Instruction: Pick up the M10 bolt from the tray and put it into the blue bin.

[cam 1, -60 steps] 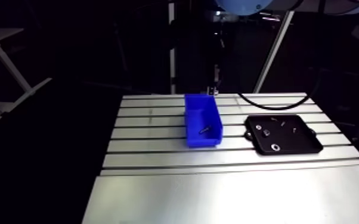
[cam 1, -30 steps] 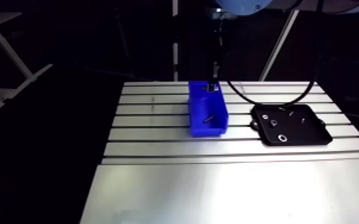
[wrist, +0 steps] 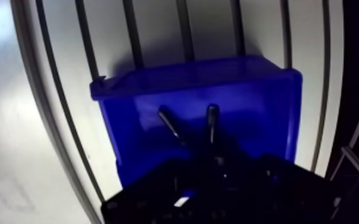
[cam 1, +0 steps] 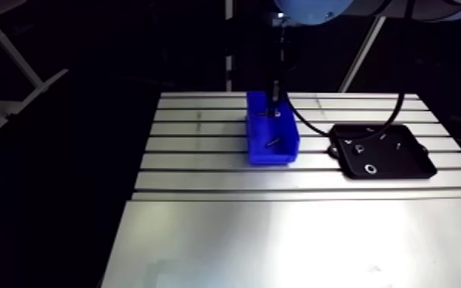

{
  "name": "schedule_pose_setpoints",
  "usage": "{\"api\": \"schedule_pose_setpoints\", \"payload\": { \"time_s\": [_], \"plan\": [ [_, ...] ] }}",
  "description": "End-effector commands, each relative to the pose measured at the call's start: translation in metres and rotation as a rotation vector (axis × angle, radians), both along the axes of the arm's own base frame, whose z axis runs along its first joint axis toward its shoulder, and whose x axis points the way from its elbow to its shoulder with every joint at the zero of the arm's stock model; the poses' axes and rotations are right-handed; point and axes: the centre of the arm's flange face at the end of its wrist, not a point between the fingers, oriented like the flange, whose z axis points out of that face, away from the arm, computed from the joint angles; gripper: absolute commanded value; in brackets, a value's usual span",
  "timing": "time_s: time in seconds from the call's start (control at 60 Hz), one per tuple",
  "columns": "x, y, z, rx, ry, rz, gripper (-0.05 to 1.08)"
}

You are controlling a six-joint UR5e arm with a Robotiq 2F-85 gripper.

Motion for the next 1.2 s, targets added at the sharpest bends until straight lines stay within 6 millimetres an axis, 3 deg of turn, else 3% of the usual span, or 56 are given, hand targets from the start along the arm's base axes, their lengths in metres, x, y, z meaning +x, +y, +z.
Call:
{"api": "schedule_pose_setpoints", "payload": {
  "time_s": [0.017,0.583,0.883,0.95,0.967,0.983,1.0,1.017,1.033,1.05,1.067,1.083,1.1,1.2],
  "plan": [
    [-0.003,-0.002,-0.016,0.003,-0.007,0.0,1.05],
    [-0.002,-0.001,-0.038,0.006,-0.04,-0.019,1.03],
    [-0.001,-0.001,-0.039,0.007,-0.044,-0.02,0.99],
    [-0.001,-0.001,-0.038,0.006,-0.042,-0.02,0.88],
    [-0.001,-0.001,-0.038,0.006,-0.042,-0.02,0.77],
    [-0.001,-0.001,-0.038,0.006,-0.042,-0.02,0.77],
    [-0.001,-0.001,-0.038,0.006,-0.042,-0.02,0.6],
    [-0.001,-0.001,-0.038,0.006,-0.042,-0.02,0.6],
    [-0.001,-0.001,-0.038,0.008,-0.039,-0.021,0.39],
    [-0.001,-0.001,-0.038,0.008,-0.039,-0.021,0.39],
    [-0.001,-0.001,-0.037,0.008,-0.039,-0.025,0.2],
    [-0.001,-0.001,-0.037,0.008,-0.039,-0.025,0.2],
    [-0.001,-0.001,-0.037,0.009,-0.037,-0.03,0.05],
    [0.0,0.0,-0.034,0.02,-0.036,-0.028,0.01]
  ]
}}
